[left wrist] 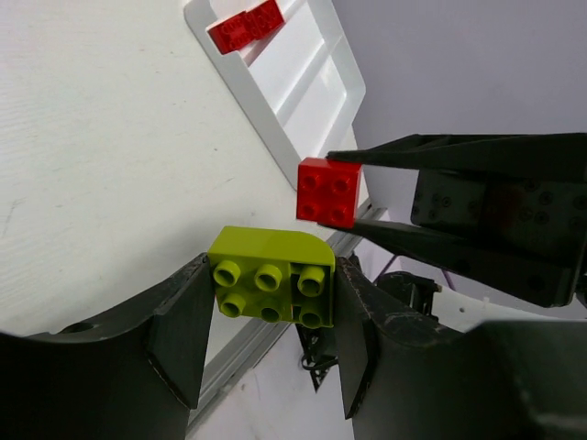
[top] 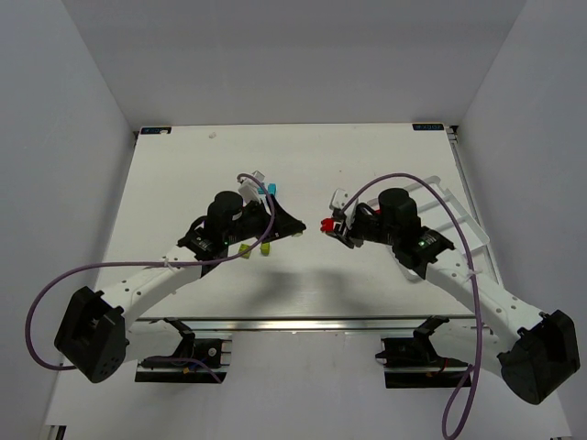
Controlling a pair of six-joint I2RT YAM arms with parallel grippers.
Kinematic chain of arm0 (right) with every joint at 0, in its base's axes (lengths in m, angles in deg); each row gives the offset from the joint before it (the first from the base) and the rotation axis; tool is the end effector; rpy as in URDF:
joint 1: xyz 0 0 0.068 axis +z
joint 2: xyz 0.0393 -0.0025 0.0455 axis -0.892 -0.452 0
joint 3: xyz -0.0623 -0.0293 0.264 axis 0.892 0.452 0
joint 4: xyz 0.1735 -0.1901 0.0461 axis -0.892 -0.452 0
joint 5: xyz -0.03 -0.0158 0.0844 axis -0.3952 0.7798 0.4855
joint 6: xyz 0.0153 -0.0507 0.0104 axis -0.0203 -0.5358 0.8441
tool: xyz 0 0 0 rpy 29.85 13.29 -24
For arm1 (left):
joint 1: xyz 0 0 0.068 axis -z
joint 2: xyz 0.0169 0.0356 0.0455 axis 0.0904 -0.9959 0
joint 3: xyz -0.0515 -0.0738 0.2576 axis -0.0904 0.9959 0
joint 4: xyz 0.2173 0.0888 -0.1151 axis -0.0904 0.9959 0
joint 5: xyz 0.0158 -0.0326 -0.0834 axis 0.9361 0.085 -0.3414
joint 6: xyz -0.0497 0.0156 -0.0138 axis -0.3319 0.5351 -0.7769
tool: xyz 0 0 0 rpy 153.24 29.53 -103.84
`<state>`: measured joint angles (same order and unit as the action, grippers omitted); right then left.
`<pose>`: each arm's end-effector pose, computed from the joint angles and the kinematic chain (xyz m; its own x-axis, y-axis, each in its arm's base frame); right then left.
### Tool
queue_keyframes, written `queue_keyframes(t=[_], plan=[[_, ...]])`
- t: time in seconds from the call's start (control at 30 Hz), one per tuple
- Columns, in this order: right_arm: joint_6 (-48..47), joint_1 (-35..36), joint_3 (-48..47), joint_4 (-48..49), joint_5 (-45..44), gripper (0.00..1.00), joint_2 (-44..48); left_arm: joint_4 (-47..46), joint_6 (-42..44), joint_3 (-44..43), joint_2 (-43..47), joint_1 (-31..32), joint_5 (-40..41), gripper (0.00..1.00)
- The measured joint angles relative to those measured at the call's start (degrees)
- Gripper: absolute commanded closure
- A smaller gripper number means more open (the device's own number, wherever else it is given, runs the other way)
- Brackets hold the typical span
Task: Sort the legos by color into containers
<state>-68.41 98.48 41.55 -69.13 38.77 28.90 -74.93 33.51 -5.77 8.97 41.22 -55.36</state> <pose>0.1894 0.1520 0.2964 0.1504 -0.4361 -0.8872 -0.8721 0.3642 -0.3269 0.2104 -0.1689 0.2675 -0.8144 -0.3021 -0.4954 0.3015 0.5091 -0.8062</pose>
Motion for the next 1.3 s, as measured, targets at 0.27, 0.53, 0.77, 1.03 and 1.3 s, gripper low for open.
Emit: queue_keyframes(t=[0.27,0.53,0.77,1.03,1.3], plan=[[0.37,-3.61,1.55,0.66,-8.68,1.0,-1.29,2.91,2.78,-1.25,0.0,-0.15,0.81,0.79],[4.96,-13.46,1.11,1.46,-19.23,1.0,-11.13,4.28,6.25,-1.33,0.02,-0.15,1.11,0.8],[9.01,-19.67,-4.59,0.35,-21.81,1.0,-20.13,4.15,8.48,-1.33,-0.02,0.24,0.68,0.8],[9.73,-23.85,-9.07,-0.48,-21.77,0.64,-26.05,-1.51,8.74,-1.36,-4.17,0.85,-2.86,0.82],[10.91,-26.36,-14.75,-3.17,-18.21,0.26,-30.88,-5.66,8.68,-6.25,-14.47,3.17,-5.53,0.82]])
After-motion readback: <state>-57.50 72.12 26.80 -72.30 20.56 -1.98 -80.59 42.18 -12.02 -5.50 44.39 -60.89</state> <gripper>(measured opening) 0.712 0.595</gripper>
